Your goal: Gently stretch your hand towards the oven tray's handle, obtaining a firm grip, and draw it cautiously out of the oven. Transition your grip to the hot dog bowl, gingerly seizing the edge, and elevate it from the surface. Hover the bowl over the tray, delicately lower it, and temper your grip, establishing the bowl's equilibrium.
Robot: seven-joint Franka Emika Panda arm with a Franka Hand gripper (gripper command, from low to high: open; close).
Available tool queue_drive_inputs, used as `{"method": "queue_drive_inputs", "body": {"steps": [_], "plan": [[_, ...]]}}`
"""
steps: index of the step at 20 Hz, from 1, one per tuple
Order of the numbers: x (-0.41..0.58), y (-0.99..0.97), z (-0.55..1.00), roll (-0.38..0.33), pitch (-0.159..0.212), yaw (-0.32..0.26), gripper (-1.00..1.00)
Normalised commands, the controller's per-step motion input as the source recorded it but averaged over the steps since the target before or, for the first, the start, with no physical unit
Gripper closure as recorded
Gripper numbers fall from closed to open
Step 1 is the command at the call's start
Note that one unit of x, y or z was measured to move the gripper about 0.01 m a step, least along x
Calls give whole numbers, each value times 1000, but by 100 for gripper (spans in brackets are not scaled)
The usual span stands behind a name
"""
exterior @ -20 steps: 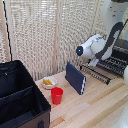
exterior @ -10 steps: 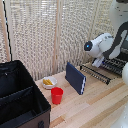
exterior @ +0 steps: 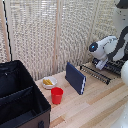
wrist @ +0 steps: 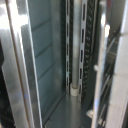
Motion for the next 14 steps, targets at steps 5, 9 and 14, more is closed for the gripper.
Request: {"method": "queue_drive_inputs", "body": {"steps": [5,9,14], "plan": [[0,0,2,15,1,-26,100],[0,-2,17,67,43,-184,100],[0,1,101,140,110,-172,100]]}}
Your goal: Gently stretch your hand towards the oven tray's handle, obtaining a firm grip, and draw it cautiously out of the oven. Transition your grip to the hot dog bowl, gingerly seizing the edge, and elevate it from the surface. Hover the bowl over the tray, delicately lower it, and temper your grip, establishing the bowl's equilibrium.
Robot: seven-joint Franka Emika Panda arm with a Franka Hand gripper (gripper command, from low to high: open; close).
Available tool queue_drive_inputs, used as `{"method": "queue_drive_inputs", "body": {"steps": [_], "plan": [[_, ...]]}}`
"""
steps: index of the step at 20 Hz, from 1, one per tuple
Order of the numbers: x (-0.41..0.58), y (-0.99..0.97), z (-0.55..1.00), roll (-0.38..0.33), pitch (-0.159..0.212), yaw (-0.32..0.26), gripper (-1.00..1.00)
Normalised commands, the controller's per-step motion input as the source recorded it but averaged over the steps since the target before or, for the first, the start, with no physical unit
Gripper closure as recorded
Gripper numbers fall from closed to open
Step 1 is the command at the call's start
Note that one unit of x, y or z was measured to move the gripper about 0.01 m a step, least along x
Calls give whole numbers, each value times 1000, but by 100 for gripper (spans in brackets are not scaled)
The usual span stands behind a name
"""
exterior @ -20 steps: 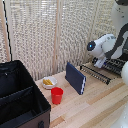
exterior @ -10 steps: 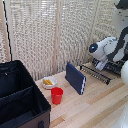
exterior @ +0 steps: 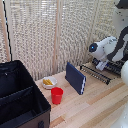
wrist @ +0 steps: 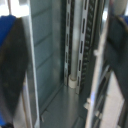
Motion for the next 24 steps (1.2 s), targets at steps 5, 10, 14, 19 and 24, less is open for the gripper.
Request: {"method": "queue_drive_inputs", "body": {"steps": [5,10,14,19,24], "plan": [[1,41,97,164,119,-210,100],[0,17,9,191,157,-225,100],[0,308,0,112,74,-246,100],[0,507,0,11,12,-241,100],[0,597,0,-24,0,-238,100]]}}
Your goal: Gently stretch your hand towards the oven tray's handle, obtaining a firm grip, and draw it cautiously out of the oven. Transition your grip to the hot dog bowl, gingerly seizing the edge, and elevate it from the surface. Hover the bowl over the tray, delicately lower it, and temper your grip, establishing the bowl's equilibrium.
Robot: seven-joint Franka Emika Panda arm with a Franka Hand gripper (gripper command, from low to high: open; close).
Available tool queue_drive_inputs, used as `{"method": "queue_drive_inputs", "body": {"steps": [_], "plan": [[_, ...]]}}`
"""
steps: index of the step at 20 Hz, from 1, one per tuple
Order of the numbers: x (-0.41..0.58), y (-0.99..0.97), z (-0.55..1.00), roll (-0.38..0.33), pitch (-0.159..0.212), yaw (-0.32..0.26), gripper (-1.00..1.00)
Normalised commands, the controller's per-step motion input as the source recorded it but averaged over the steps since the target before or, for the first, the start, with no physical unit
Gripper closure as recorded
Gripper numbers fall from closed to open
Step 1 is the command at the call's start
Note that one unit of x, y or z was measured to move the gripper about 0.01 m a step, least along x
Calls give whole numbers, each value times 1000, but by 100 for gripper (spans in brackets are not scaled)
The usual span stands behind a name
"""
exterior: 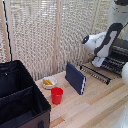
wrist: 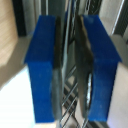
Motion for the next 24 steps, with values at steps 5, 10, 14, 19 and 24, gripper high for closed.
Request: {"method": "queue_drive_inputs", "body": {"steps": [5,10,14,19,24], "plan": [[0,610,-80,-75,0,-221,100],[-31,587,-53,-111,0,-137,100],[-63,191,79,-96,0,-6,-100],[146,0,548,-61,2,-28,-100],[210,6,676,-22,-3,-93,-100]]}}
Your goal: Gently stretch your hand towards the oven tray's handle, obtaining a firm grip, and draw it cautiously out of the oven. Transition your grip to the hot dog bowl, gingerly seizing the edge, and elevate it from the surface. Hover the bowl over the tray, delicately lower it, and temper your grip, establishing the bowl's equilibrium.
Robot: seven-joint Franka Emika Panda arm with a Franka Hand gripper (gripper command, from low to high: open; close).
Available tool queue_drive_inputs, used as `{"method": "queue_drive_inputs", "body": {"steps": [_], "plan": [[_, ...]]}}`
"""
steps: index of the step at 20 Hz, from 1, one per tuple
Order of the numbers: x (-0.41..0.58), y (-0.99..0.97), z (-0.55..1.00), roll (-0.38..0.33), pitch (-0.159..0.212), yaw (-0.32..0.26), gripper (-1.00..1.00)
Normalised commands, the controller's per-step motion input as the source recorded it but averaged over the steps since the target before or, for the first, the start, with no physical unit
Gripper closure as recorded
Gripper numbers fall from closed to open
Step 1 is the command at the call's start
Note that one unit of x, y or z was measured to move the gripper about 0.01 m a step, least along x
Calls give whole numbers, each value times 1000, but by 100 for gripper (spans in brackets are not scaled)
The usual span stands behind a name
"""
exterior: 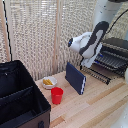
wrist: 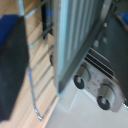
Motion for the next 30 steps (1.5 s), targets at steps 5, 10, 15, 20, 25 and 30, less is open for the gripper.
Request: {"method": "queue_drive_inputs", "body": {"steps": [5,10,15,20,25,30], "plan": [[222,185,681,15,-85,-170,-100],[228,365,458,92,-122,-158,-100],[257,388,380,117,-134,-142,-100],[269,391,363,130,-132,-136,-100],[301,455,371,174,-90,-114,-100],[265,510,369,205,-60,-110,-100]]}}
